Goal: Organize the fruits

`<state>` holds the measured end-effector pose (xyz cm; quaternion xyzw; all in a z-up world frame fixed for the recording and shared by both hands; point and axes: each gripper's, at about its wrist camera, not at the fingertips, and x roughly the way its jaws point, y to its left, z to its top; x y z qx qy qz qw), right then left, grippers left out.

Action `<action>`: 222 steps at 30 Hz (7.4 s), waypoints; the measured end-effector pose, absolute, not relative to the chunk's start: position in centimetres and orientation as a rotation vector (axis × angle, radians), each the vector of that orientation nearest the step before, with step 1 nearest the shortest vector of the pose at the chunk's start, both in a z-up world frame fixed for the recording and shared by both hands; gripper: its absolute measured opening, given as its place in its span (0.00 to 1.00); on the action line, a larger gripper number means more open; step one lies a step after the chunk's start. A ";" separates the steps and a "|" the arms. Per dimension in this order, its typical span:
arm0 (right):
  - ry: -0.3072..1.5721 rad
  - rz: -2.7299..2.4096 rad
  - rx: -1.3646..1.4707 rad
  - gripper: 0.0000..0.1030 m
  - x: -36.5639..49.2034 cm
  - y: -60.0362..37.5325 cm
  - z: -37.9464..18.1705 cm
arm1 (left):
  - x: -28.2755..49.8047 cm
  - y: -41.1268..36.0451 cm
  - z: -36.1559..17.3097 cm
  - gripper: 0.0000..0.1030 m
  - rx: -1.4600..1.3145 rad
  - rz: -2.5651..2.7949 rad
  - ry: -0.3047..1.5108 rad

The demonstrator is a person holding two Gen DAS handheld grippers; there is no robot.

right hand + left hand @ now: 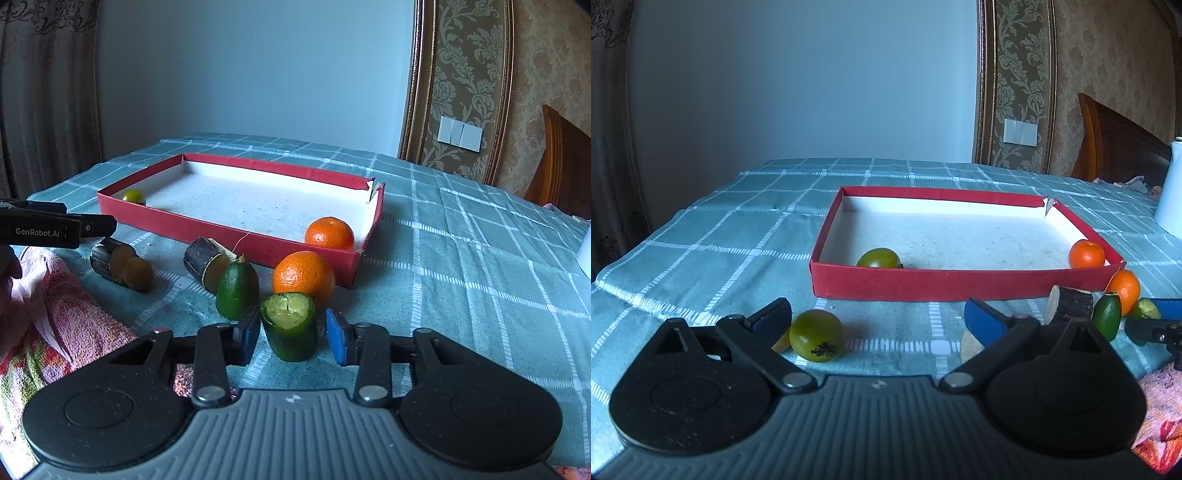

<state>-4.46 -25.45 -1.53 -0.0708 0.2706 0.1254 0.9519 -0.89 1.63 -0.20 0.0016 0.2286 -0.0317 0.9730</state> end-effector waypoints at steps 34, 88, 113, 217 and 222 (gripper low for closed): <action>0.565 0.292 0.019 0.30 6.5 -24.9 2.0 | -0.5 1.7 -0.2 1.00 -0.015 -0.067 0.469; 0.444 0.152 0.337 0.46 -0.5 -32.4 -1.6 | -6.1 2.6 -0.4 0.66 0.103 -0.011 0.388; 0.469 0.159 0.364 0.50 0.0 -32.7 -2.0 | -1.9 3.3 -0.6 0.45 0.048 -0.013 0.486; 0.452 0.214 0.164 0.61 -3.1 -30.9 0.2 | -1.7 1.4 0.3 1.00 0.000 -0.019 0.355; 0.485 0.206 0.005 0.61 -4.1 -30.1 -0.3 | -1.7 1.6 0.2 1.00 -0.012 -0.011 0.353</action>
